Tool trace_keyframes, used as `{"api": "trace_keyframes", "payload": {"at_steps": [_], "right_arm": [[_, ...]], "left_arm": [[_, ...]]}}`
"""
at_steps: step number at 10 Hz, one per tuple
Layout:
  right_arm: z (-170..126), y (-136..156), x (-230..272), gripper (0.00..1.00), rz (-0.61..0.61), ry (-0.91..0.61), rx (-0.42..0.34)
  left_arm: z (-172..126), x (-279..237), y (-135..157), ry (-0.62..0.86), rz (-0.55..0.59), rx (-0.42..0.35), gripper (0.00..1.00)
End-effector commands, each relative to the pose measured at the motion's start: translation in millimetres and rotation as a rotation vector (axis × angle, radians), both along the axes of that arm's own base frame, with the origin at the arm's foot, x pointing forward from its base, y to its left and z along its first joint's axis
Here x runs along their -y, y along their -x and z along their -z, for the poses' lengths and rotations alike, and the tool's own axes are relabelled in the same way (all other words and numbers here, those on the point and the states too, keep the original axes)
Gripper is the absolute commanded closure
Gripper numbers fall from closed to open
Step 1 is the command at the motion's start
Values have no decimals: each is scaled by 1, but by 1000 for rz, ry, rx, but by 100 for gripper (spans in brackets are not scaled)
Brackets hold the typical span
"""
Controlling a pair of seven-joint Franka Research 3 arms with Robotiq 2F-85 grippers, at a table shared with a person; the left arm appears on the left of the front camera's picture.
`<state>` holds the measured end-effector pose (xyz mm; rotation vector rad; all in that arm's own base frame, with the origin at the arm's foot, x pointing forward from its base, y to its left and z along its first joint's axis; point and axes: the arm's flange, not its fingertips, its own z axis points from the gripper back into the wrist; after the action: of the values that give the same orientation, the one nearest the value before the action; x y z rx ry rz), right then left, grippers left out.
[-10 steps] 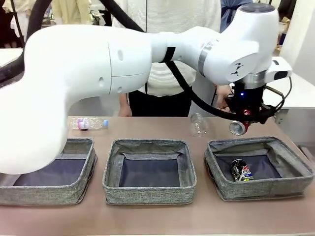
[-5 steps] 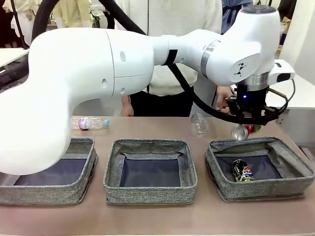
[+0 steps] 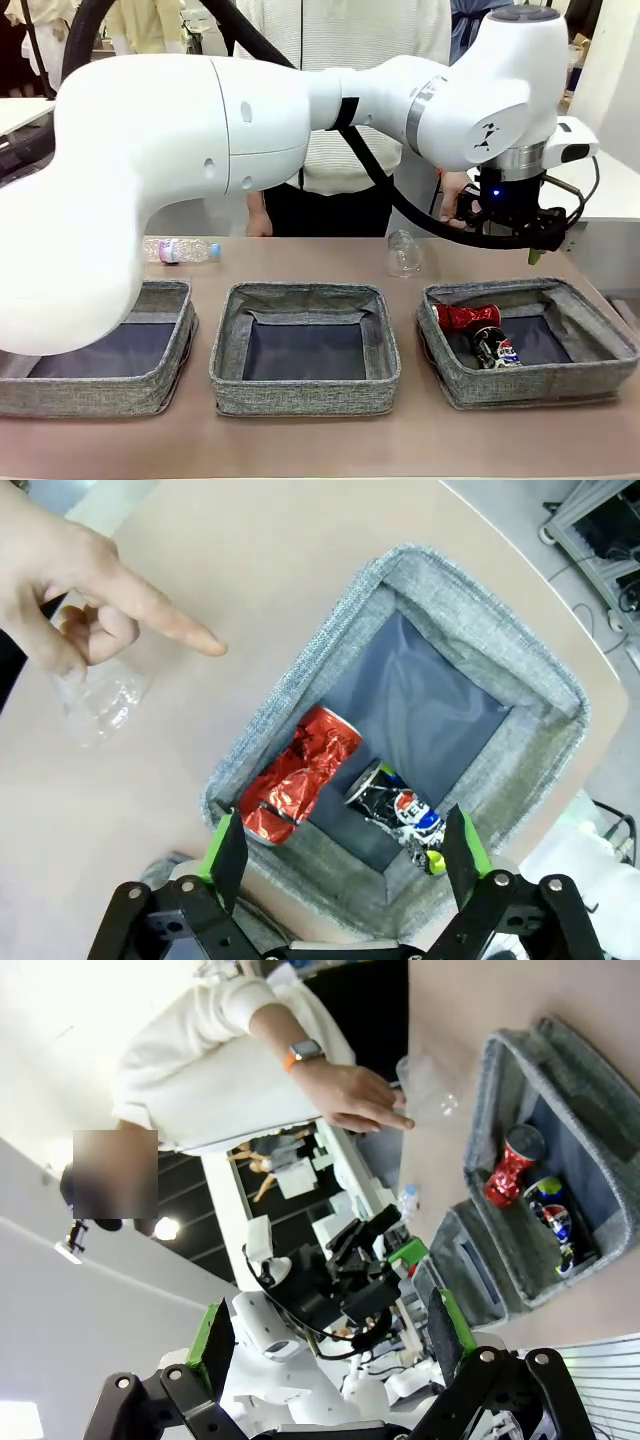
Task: Sort the waste into the appropriate baskets.
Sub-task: Place the picked waste into the Fabric basket indicated by the person.
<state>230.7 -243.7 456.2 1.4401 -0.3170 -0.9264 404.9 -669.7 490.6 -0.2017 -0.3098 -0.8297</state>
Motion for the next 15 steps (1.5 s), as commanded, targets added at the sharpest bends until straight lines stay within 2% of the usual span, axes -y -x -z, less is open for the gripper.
{"api": "trace_keyframes", "payload": {"at_steps": [1,2,3,4,5,6,8,9,11,12,14,15], "right_arm": [[-1,3,0,0,-2,8,12],[-1,3,0,0,-2,8,12],[0,0,0,0,0,0,0],[1,-13,-12,0,-66,22,-17],[0,-34,-31,0,-161,29,-11],[-3,-60,-58,0,-254,47,-13],[-13,-113,-137,0,-457,115,20],[-17,-128,-177,0,-550,126,51],[-15,-144,-243,0,-714,118,76],[-10,-150,-269,0,-783,91,60],[-7,-162,-287,0,-836,19,27],[-9,-167,-280,0,-817,-17,8]], "left_arm": [[-13,1,-8,4,6,-29,0],[-20,-6,-9,18,7,-46,0],[-42,-33,-10,8,13,-73,0],[-68,-80,-10,33,28,-119,0],[-88,-143,-6,36,-19,-123,0],[-99,-209,2,7,-107,-169,0],[-104,-350,22,143,-318,-229,0],[-103,-408,36,218,-411,-255,0],[-88,-506,69,502,-521,-293,0],[-72,-551,86,621,-581,-341,0],[-33,-627,117,895,-616,-525,0],[-14,-653,133,959,-621,-642,0]]}}
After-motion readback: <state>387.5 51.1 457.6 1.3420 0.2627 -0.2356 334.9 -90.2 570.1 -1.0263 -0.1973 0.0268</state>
